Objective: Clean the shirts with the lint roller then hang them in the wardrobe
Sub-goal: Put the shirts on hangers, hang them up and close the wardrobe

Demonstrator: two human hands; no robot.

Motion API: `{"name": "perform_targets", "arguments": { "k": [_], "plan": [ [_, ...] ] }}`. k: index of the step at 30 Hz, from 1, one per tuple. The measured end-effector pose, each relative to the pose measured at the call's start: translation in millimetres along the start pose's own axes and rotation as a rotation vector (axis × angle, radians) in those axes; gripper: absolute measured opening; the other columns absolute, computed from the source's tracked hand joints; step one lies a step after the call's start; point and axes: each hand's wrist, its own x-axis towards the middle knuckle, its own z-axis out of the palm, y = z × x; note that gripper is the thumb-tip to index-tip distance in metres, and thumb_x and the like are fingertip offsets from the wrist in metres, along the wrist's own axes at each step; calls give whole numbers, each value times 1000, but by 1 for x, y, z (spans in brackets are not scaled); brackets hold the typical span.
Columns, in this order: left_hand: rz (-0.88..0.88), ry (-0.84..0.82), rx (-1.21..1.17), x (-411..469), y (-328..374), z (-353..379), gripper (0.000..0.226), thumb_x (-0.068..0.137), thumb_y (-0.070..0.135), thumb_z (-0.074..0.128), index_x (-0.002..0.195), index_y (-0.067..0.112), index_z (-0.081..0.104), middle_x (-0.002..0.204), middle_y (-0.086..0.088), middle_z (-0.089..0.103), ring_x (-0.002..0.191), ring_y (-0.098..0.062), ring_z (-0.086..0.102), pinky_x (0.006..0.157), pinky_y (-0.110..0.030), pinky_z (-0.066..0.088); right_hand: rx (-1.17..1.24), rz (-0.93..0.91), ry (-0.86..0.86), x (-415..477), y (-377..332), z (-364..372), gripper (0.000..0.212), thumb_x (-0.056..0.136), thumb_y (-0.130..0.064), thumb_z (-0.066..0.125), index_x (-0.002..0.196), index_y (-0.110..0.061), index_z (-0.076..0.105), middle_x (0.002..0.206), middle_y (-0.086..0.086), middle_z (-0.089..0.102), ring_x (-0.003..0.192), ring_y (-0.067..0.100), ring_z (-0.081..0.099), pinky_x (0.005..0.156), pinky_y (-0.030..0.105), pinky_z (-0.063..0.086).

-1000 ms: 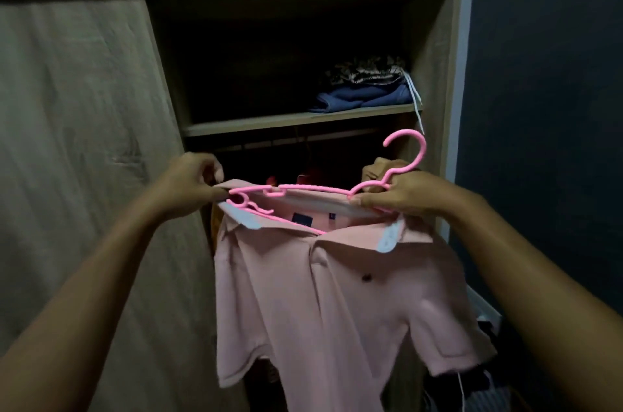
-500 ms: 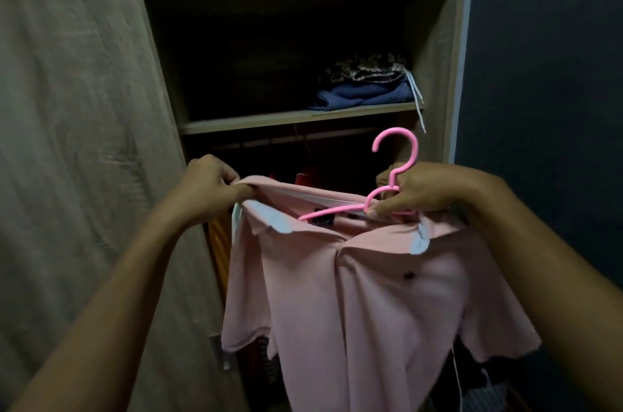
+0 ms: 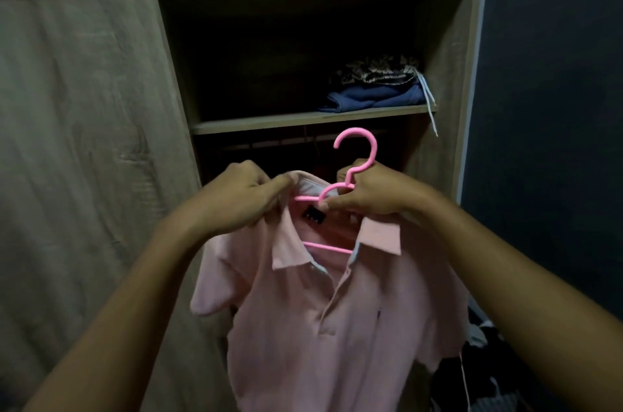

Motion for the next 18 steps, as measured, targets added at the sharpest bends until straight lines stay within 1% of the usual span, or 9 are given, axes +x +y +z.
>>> {"name": "perform_targets", "arguments": {
  "k": [2, 3, 5, 6, 8, 11, 14, 16, 18],
  "plan": [
    [61, 202, 152, 7, -16, 1, 72, 90, 75, 39, 61, 14, 63, 54, -4, 56, 52, -14, 54, 60, -37, 46, 61, -32, 15, 0, -7, -2, 41, 73, -51, 82, 65, -17, 59, 62, -6, 57, 54, 2, 49, 53, 21, 37],
    [110, 243, 207, 9, -23, 3, 68, 85, 79, 35, 71, 20, 66, 63, 3, 58, 61, -13, 56, 63, -36, 47, 73, -46, 19, 1, -10, -3, 42, 73, -50, 83, 68, -14, 61, 65, -1, 59, 56, 4, 50, 54, 24, 39],
    [177, 158, 228, 13, -35, 11, 61, 81, 81, 35, 89, 28, 65, 80, 9, 58, 73, -10, 57, 68, -33, 47, 85, -60, 33, 2, -13, -5, 46, 73, -50, 82, 73, -8, 63, 72, 9, 64, 60, 11, 52, 58, 33, 42],
    [189, 82, 214, 14, -41, 17, 58, 80, 80, 36, 91, 30, 63, 80, 11, 58, 72, -7, 56, 67, -32, 45, 91, -60, 38, 2, -14, -5, 46, 73, -50, 82, 74, -8, 64, 73, 11, 65, 60, 13, 53, 58, 35, 44],
    [161, -20, 195, 15, -50, 25, 57, 80, 80, 38, 84, 28, 61, 73, 11, 60, 67, -6, 56, 63, -32, 43, 114, -68, 34, 1, -13, -7, 42, 72, -48, 84, 71, -10, 65, 68, 8, 66, 58, 15, 56, 57, 35, 46],
    [119, -91, 185, 18, -59, 30, 66, 83, 78, 37, 97, 23, 70, 80, 8, 68, 73, -11, 63, 68, -40, 52, -15, -70, -38, -4, -7, -8, 32, 72, -47, 83, 78, -20, 65, 76, -3, 67, 69, 14, 63, 63, 32, 51],
    [93, -37, 186, 19, -62, 28, 48, 95, 63, 44, 97, 22, 70, 80, 10, 65, 78, -15, 63, 70, -34, 49, -215, -56, -57, -10, 6, -16, 35, 66, -27, 82, 91, -25, 57, 83, -10, 59, 74, 9, 57, 63, 26, 50],
    [64, 33, 213, 21, -65, 23, 50, 94, 64, 40, 94, 24, 69, 80, 6, 65, 80, -21, 63, 72, -36, 49, -248, -17, -52, -13, 16, -21, 26, 68, -17, 77, 88, -23, 62, 81, -7, 63, 73, 12, 59, 60, 23, 49],
    [39, 68, 251, 24, -69, 19, 51, 88, 69, 34, 84, 27, 64, 76, 5, 62, 80, -26, 61, 72, -40, 50, -245, 17, -22, -15, 21, -24, 14, 70, -14, 76, 81, -21, 68, 77, -4, 67, 72, 11, 61, 57, 20, 48]
  ]
}}
